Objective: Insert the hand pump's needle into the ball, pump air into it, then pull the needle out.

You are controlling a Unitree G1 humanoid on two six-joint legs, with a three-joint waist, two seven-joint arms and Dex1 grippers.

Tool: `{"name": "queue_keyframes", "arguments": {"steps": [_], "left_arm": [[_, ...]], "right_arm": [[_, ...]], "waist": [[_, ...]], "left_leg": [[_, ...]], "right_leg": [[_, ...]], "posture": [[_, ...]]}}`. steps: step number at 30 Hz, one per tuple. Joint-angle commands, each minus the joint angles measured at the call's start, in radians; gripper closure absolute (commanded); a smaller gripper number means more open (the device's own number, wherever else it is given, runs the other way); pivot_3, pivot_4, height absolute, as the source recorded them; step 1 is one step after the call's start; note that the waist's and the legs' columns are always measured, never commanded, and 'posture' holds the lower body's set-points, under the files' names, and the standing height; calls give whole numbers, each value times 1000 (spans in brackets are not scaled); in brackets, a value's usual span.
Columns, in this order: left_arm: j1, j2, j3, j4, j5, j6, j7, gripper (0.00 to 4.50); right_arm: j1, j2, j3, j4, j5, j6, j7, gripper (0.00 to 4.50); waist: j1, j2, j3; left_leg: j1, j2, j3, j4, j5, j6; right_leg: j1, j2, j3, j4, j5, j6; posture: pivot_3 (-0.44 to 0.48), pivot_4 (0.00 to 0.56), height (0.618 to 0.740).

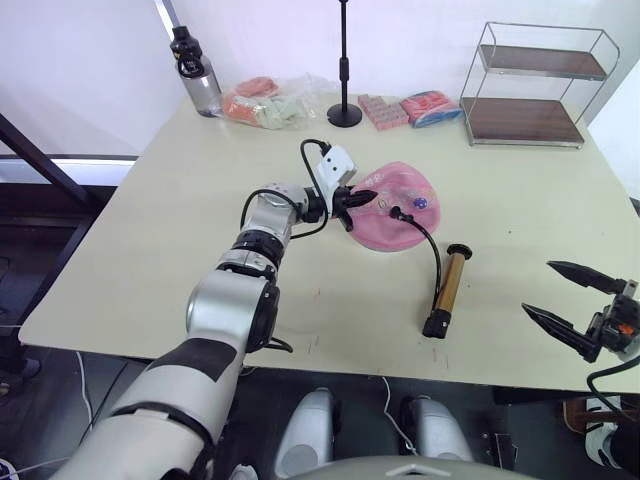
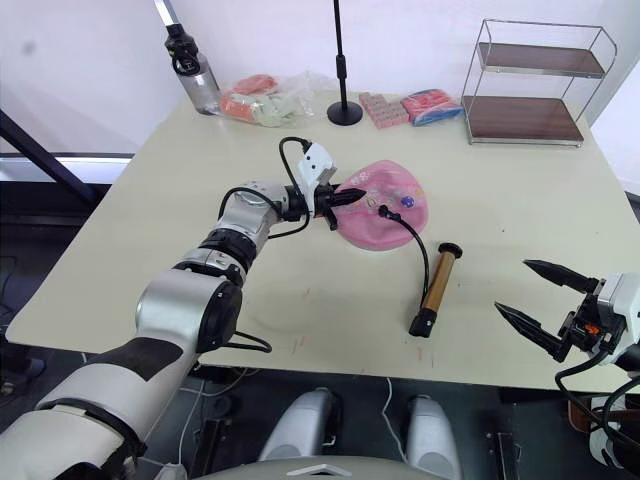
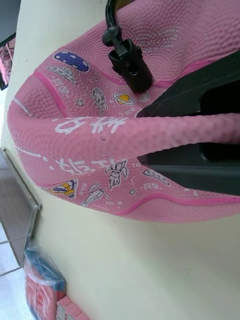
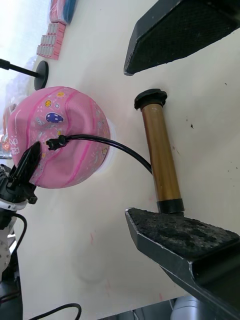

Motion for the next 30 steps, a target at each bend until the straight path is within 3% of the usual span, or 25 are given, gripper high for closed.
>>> {"name": "queue_keyframes", "arguments": {"steps": [1,3,5,7,12,14,30], "left_arm": [[-8,7,-17,26,38,-4,-26,4500],[-9,17,-16,30,44,-9,-19,4500],[-9,24,-14,32,45,-11,-16,3674],[-10,28,-11,31,49,-19,-8,3120],[-16,46,11,30,47,-28,-5,710],[-23,53,26,27,36,-34,-8,55],[-93,84,172,-2,-82,-64,-160,55]], "right_arm": [[-4,9,-27,-46,41,-20,-14,65],[-9,18,-26,-60,63,-17,-24,65],[-13,24,-25,-66,74,-20,-25,0],[-15,26,-22,-67,83,-20,-25,0],[-28,28,-7,-65,86,-25,-23,0],[-36,31,0,-60,85,-28,-20,0],[-70,45,26,-49,92,-39,-6,0]], "waist": [[0,0,0],[-1,0,0],[-2,-1,0],[-3,-1,1],[-1,-1,1],[-2,-1,2],[-12,-2,5]], "left_leg": [[0,0,0,0,0,0],[0,0,0,0,0,0],[0,0,0,0,0,0],[0,0,0,0,0,0],[0,0,0,0,0,0],[0,0,0,0,0,0],[0,0,0,1,0,0]], "right_leg": [[0,0,0,0,0,0],[0,0,0,0,0,0],[0,0,0,1,0,0],[0,0,0,1,0,0],[0,0,0,1,0,0],[0,0,0,1,0,0],[0,0,0,4,0,0]], "posture": [[0,150,740],[0,150,740],[0,150,740],[0,150,740],[0,150,740],[0,150,740],[0,150,740]]}}
